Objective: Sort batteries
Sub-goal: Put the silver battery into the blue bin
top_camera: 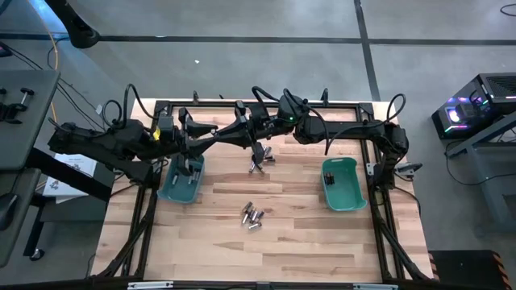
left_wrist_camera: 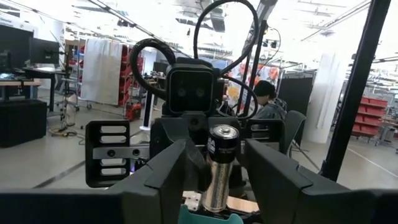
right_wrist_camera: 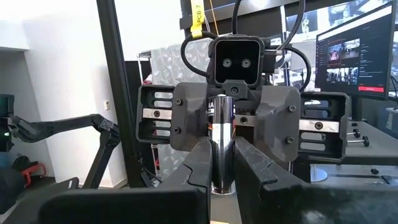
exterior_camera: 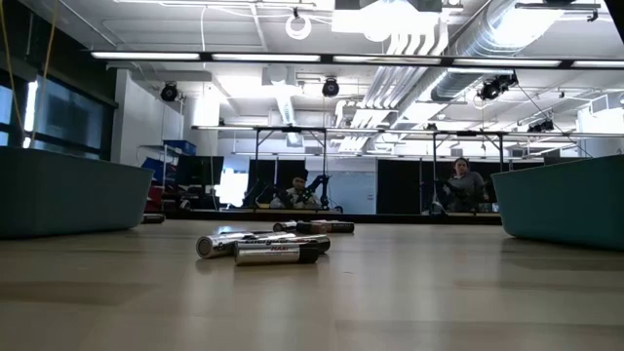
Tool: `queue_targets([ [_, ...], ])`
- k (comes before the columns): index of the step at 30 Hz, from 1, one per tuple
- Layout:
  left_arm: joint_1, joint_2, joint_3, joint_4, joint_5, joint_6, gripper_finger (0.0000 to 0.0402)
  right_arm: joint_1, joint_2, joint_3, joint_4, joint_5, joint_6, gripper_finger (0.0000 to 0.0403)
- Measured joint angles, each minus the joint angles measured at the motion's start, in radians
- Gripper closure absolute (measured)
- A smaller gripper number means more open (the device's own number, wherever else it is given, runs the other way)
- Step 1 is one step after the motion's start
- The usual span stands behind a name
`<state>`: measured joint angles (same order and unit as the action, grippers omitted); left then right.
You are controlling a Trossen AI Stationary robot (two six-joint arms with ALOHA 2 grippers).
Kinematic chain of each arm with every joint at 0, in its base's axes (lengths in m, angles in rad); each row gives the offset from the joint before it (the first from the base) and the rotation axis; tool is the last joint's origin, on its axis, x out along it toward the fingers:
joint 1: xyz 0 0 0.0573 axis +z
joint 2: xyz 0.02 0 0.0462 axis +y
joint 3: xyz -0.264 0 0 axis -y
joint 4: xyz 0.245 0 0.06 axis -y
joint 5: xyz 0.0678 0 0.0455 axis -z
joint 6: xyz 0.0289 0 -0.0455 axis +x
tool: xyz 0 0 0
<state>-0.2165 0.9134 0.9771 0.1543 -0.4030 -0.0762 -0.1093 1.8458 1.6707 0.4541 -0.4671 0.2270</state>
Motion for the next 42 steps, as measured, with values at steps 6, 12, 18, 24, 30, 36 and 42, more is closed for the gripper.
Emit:
queue_targets([
  [6, 0.0, 0.0, 0.0, -0.001, 0.004, 0.001, 0.03, 0.0, 0.0, 0.0, 0.0, 0.002, 0.0, 0.038],
  [12, 0.0, -0.001, 0.0, 0.0, 0.013, 0.007, 0.0361, 0.0, 0.0, 0.0, -0.001, 0.001, 0.011, 0.0373],
  [18, 0.0, -0.002, 0.0, -0.005, 0.025, -0.001, 0.037, 0.0, -0.004, 0.002, -0.046, 0.025, 0.075, 0.0347],
  [24, 0.001, -0.003, -0.001, -0.014, 0.017, 0.0, 0.037, -0.011, -0.004, 0.003, -0.152, 0.044, 0.107, 0.0259],
  [30, -0.001, -0.012, 0.001, -0.013, 0.038, -0.014, 0.037, -0.038, 0.001, 0.0, -0.267, -0.02, 0.108, 0.0186],
  [36, -0.001, -0.065, 0.001, -0.141, -0.009, -0.108, 0.0369, -0.082, -0.012, 0.0, -0.526, -0.027, 0.135, 0.0177],
  [42, 0.0, -0.137, 0.002, -0.497, -0.107, -0.369, 0.0368, -0.096, -0.015, 0.0, -0.662, 0.004, 0.107, 0.0178],
])
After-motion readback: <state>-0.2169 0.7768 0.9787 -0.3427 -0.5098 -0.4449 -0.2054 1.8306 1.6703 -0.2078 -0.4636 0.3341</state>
